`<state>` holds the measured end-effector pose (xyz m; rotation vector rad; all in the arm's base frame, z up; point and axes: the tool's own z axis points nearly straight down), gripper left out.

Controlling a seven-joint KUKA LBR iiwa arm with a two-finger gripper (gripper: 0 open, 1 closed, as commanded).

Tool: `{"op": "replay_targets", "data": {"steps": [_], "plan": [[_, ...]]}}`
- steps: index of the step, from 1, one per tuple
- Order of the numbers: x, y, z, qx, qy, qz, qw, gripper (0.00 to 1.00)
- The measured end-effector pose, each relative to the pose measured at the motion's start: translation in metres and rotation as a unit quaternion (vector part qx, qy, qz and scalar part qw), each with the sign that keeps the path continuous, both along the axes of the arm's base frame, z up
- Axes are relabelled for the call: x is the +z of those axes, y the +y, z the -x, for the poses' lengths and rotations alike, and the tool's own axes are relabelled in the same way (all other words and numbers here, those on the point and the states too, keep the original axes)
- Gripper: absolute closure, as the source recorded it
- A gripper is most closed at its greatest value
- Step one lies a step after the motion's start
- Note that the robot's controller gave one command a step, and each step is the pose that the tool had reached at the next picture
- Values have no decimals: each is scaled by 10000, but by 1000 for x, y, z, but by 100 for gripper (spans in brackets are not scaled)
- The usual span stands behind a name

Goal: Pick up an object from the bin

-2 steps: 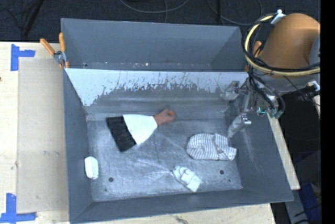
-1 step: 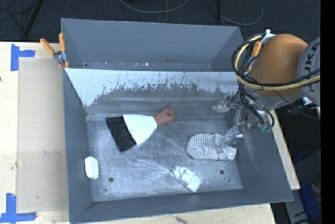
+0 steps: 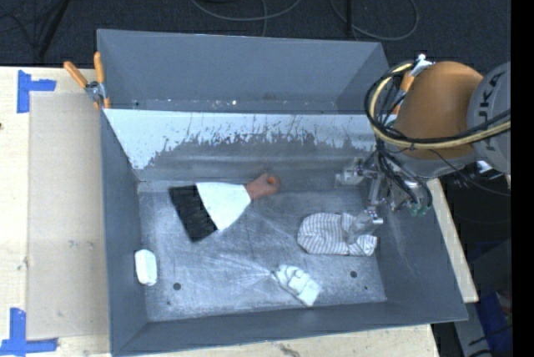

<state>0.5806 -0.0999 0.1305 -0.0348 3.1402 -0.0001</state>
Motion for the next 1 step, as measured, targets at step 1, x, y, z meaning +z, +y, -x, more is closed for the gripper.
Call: {"op": "replay_targets", "data": {"steps": [1], "plan": [[-30, -18, -9, 135, 47, -19, 9999, 0]]}}
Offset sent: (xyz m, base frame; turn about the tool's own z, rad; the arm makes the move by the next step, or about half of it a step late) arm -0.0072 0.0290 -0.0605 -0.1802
